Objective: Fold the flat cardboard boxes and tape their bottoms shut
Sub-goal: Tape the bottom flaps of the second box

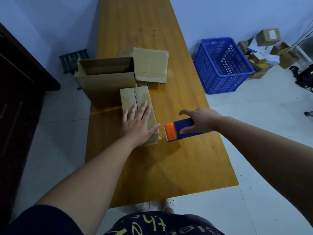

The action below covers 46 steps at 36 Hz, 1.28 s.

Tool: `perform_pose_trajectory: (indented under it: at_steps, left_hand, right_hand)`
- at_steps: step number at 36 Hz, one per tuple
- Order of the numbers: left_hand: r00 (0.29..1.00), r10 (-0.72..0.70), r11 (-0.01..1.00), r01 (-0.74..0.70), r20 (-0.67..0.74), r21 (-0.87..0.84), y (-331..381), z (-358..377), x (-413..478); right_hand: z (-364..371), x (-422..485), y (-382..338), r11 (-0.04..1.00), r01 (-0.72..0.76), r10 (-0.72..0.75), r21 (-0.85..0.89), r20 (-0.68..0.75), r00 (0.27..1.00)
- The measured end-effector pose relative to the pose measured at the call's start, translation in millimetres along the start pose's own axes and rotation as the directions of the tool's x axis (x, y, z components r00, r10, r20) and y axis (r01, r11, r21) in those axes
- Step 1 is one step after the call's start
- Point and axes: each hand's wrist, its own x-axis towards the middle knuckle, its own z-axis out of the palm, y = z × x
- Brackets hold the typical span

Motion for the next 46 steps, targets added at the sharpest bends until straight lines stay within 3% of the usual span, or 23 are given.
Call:
perform_pose_trajectory:
  at_steps: [9, 15, 26, 36, 46]
  left_hand:
    - [1.000, 0.004, 1.000, -0.004, -0.010, -0.002, 0, -1, 0]
    - [1.000, -0.018, 1.000, 0.018, -0.026, 0.008, 2, 1, 0]
    - [0.999, -0.011, 1.000, 0.011, -0.038, 0.000, 1, 2, 0]
    - [0.999, -0.011, 1.000, 0.011, -0.034, -0.004, 1, 2, 0]
    - [1.000, -0.018, 1.000, 0.018, -0.024, -0.012, 2, 0, -1]
  right_hand:
    - [-21, 16, -38, 0.998, 0.037, -0.026, -0.043, 0.223, 0.975]
    - [-36, 26, -43, 0.999, 0.012, -0.027, 0.036, 0.442, 0.897]
    - [-40, 34, -39, 0.985, -0.144, 0.059, 0.090, 0.613, 0.788]
    - [-51, 34, -38, 0.987, -0.106, -0.002, 0.122, 0.665, 0.747]
    - [-53, 40, -43, 0.994, -0.109, 0.070, 0.025, 0.620, 0.782]
